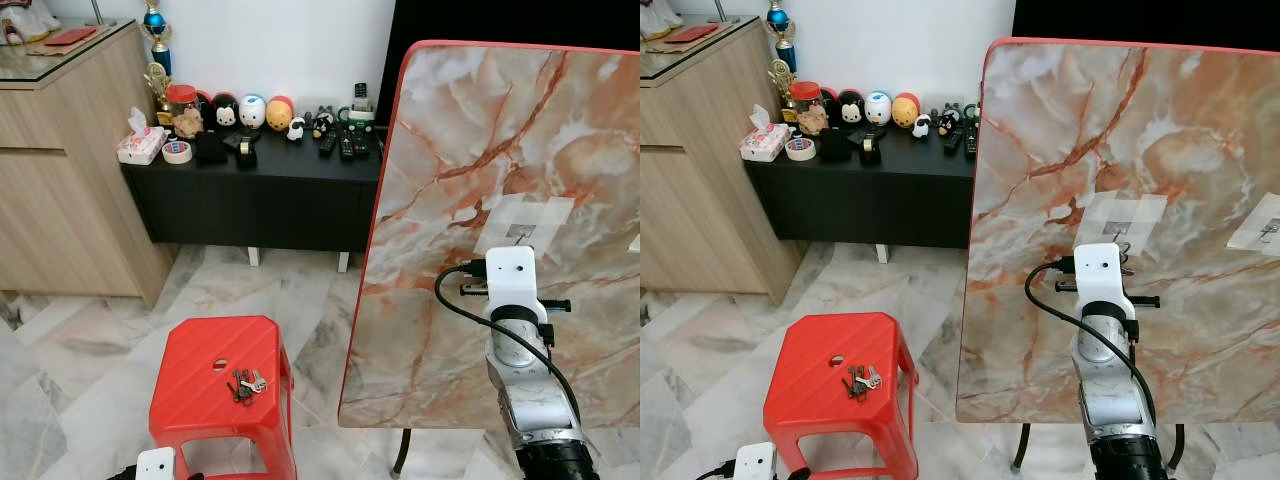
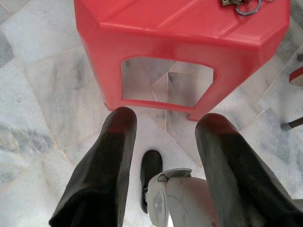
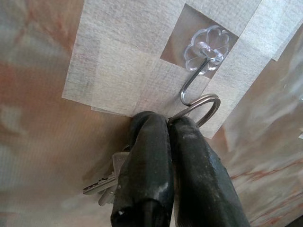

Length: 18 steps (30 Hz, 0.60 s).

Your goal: Hang keys on a hook

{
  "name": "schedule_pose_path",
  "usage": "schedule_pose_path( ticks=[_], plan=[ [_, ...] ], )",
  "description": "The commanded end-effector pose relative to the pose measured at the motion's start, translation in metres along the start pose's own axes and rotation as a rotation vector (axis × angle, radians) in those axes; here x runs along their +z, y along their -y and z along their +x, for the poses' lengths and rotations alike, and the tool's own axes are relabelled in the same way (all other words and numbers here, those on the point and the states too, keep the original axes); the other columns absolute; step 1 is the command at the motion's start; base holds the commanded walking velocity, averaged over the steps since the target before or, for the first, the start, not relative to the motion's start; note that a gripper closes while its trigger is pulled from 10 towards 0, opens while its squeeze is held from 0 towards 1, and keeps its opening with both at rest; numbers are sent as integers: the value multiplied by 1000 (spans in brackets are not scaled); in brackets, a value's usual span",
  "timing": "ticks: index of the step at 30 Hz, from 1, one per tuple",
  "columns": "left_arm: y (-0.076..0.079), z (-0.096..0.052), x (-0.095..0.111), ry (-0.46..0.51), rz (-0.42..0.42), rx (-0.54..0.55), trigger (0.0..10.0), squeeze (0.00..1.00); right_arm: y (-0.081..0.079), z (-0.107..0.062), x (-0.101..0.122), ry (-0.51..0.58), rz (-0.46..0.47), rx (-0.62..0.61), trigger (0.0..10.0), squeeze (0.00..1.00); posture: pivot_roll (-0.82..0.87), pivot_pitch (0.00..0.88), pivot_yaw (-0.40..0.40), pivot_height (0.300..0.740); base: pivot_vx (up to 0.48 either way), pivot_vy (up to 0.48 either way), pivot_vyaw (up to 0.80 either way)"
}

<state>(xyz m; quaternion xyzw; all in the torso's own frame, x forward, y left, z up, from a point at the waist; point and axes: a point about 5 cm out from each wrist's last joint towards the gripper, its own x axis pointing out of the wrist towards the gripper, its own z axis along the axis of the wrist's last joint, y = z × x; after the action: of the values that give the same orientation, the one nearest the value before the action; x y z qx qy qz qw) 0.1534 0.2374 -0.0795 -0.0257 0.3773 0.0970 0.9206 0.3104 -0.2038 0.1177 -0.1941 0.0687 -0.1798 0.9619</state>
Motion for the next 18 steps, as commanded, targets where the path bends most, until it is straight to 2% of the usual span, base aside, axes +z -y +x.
schedule_pose_path(
  ticks=[1,4,5,6,7,8,10,11,12,18],
  plan=[
    [0,0,-2,-7,0,2,10000,0,-6,1,3,-25,37,47,10000,90,50,0,-70,740,0,0,0],
    [0,0,-1,-6,1,2,10000,0,-6,1,3,-31,41,55,10000,98,51,0,-70,740,0,0,0],
    [0,0,-1,-6,1,2,10000,0,-7,1,3,-31,40,57,10000,514,51,0,-70,740,0,0,0],
    [0,0,-1,-6,1,1,10000,0,-7,1,3,-32,41,58,10000,714,51,0,-70,740,0,0,0],
    [0,0,-1,-6,1,2,10000,0,-7,1,4,-32,44,59,10000,863,51,0,-69,740,0,0,0],
    [0,0,-2,-6,1,2,10000,0,-7,2,5,-33,53,61,10000,886,51,0,-69,740,0,0,0],
    [0,0,-2,-7,1,2,10000,0,-7,2,6,-30,59,60,10000,871,51,0,-69,740,0,0,0],
    [0,0,-2,-7,1,3,10000,0,-7,2,7,-25,63,58,10000,714,50,0,-69,740,0,0,0],
    [0,0,-2,-7,1,3,10000,0,-7,2,7,-21,64,59,10000,0,50,0,-69,740,0,0,0],
    [0,-1,-2,-9,1,3,10000,0,-7,1,9,-7,86,62,10000,0,51,0,-69,740,0,0,0]
  ],
)
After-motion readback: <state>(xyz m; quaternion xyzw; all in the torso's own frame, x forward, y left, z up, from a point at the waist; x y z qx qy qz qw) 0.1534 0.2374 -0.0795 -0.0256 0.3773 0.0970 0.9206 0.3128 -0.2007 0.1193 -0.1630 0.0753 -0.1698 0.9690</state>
